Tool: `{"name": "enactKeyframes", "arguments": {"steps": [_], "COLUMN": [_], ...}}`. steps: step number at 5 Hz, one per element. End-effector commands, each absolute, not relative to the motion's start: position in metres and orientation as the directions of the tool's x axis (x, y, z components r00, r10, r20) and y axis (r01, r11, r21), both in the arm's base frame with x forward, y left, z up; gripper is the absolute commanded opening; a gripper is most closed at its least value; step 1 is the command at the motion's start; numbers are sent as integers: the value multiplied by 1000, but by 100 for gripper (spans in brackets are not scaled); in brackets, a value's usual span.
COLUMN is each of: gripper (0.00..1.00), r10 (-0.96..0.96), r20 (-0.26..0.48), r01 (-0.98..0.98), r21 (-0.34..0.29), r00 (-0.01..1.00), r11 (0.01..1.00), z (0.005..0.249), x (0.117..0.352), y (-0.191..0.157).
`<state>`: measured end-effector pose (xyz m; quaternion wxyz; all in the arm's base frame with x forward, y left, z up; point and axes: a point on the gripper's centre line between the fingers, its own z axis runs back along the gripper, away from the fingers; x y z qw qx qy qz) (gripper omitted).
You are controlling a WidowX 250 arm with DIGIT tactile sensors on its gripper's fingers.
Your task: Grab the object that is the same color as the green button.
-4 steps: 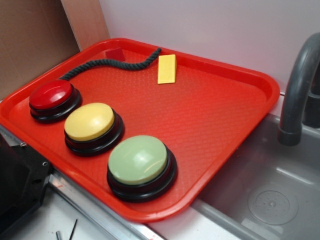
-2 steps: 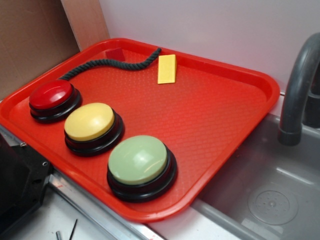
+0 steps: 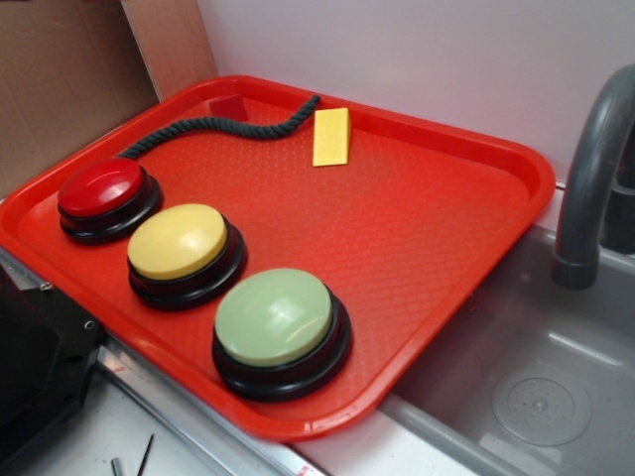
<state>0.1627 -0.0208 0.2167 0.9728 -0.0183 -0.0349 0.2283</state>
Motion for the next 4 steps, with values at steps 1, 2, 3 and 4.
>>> {"name": "enactKeyframes", "arguments": {"steps": [1,2,3,4], "gripper": [100,100,100,100], "r10": [812,929,969,973], "r20": [125,121,169,214], "r01": [-796,-909,-954,-973], "r21": [-164,-197,-211,-192], "r00": [570,350,180,88], "r11": [583,368,214,130], "z": [191,161,133,112], "x": [216,247,271,285], "y": [-4,22,39,54]}}
